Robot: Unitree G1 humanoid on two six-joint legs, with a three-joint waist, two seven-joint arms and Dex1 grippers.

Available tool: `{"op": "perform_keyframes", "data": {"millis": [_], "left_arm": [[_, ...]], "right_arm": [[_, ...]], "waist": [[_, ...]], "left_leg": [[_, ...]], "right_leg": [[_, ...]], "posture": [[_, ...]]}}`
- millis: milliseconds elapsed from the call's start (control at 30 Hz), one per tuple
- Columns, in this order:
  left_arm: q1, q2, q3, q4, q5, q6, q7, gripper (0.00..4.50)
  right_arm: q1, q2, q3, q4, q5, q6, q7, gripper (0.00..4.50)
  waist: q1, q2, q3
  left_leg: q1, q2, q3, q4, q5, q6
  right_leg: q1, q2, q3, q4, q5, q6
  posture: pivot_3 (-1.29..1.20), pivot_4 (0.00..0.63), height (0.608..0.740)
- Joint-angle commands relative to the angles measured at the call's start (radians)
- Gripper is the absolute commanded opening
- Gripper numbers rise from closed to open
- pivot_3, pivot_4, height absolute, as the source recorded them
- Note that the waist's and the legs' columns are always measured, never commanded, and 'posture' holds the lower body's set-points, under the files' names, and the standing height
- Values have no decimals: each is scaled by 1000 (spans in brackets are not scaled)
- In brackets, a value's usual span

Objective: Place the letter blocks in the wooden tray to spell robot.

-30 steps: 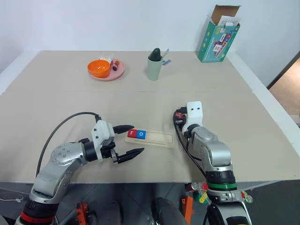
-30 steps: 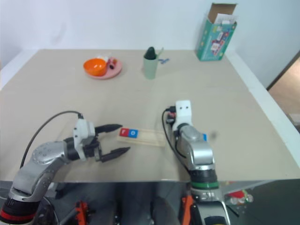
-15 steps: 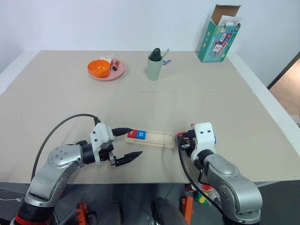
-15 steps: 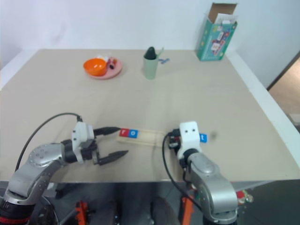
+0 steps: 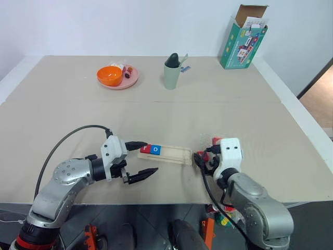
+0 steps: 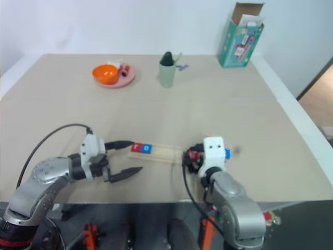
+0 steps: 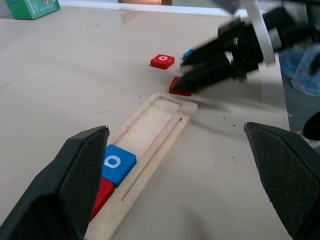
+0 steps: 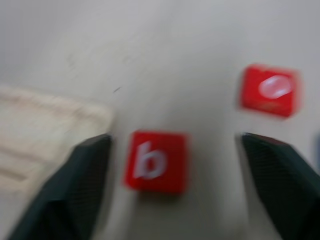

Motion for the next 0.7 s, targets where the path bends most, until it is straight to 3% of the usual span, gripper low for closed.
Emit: {"op": "perform_keyframes", "data": {"millis": [33, 167, 300, 500, 700], "left_arm": [[-7, 10, -5, -46, -2, -10, 0, 4500], [-2, 4, -18, -38, 2, -27, -4, 4500], [-6, -7, -45, -25, 13, -54, -13, 4500], [-15, -18, -55, -10, 26, -75, -14, 4500], [2, -18, -52, -14, 31, -81, -4, 4500]], "right_arm": [[-61, -109, -102, -48, 80, 11, 122, 4492], [-115, -345, -108, 71, 197, -117, 409, 4492], [-149, -557, 18, 273, 199, -452, 760, 4492], [-265, -644, 183, 683, 96, -904, 1112, 4492], [-410, -606, 254, 1031, 32, -1125, 1244, 4492]], "waist": [[0, 0, 0], [0, 0, 0], [-1, 0, 1], [-1, -1, 2], [-2, -1, 2]], "left_leg": [[0, 0, 0, 0, 0, 0], [1, 0, 0, 0, 0, 0], [1, 0, 0, -1, 0, 1], [1, 0, 0, 0, -1, 2], [1, 0, 1, 1, -1, 2]], "right_leg": [[0, 0, 0, 0, 0, 0], [1, 0, 0, -1, 0, 0], [2, 0, -1, -2, 0, 0], [2, 1, -1, -2, 3, 5], [3, 1, 0, -2, 3, 5]], "posture": [[0, 150, 740], [0, 150, 740], [0, 150, 740], [0, 150, 740], [0, 150, 740]]}}
